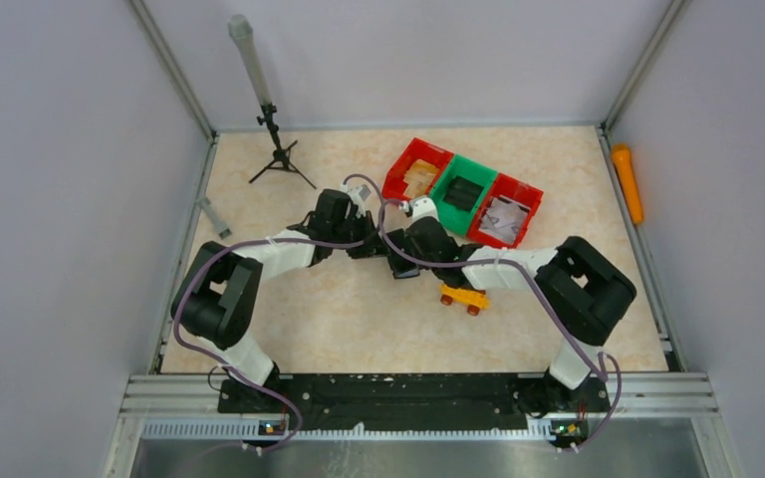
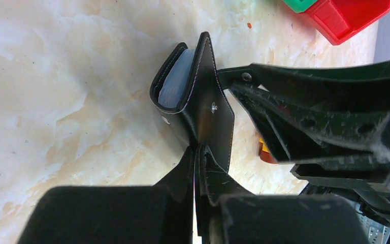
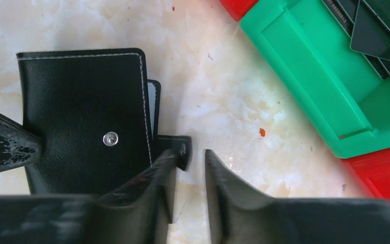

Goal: Take the credit cards out of the card holder
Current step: Open the card holder at the center of the board, then move the storage box to the center of the board.

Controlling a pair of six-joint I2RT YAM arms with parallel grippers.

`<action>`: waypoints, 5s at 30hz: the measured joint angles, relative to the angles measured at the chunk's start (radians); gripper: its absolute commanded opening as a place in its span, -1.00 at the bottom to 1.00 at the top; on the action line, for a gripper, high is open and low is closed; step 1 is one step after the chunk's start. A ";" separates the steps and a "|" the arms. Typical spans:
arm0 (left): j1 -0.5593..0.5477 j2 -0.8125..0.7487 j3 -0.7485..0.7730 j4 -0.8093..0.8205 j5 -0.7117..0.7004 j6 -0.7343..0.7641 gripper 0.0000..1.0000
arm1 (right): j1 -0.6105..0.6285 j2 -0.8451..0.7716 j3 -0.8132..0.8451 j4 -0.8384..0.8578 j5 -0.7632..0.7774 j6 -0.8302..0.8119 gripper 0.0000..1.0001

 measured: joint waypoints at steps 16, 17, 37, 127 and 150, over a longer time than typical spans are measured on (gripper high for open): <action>-0.005 -0.079 -0.014 -0.056 -0.171 0.014 0.81 | 0.000 -0.244 -0.206 0.169 -0.003 0.001 -1.00; -0.009 -0.089 -0.017 -0.054 -0.179 0.016 0.94 | 0.000 -0.268 -0.222 0.196 -0.015 -0.001 -1.00; -0.042 -0.081 -0.058 0.037 -0.066 0.017 0.42 | 0.000 -0.333 -0.295 0.311 -0.055 -0.009 -1.00; 0.029 -0.071 -0.006 -0.150 -0.300 0.018 -0.92 | -0.317 -0.419 -0.165 -0.428 0.272 0.633 -0.49; 0.029 -0.071 0.003 -0.186 -0.313 0.042 -0.91 | -0.195 -0.339 -0.015 -0.335 0.253 0.286 0.38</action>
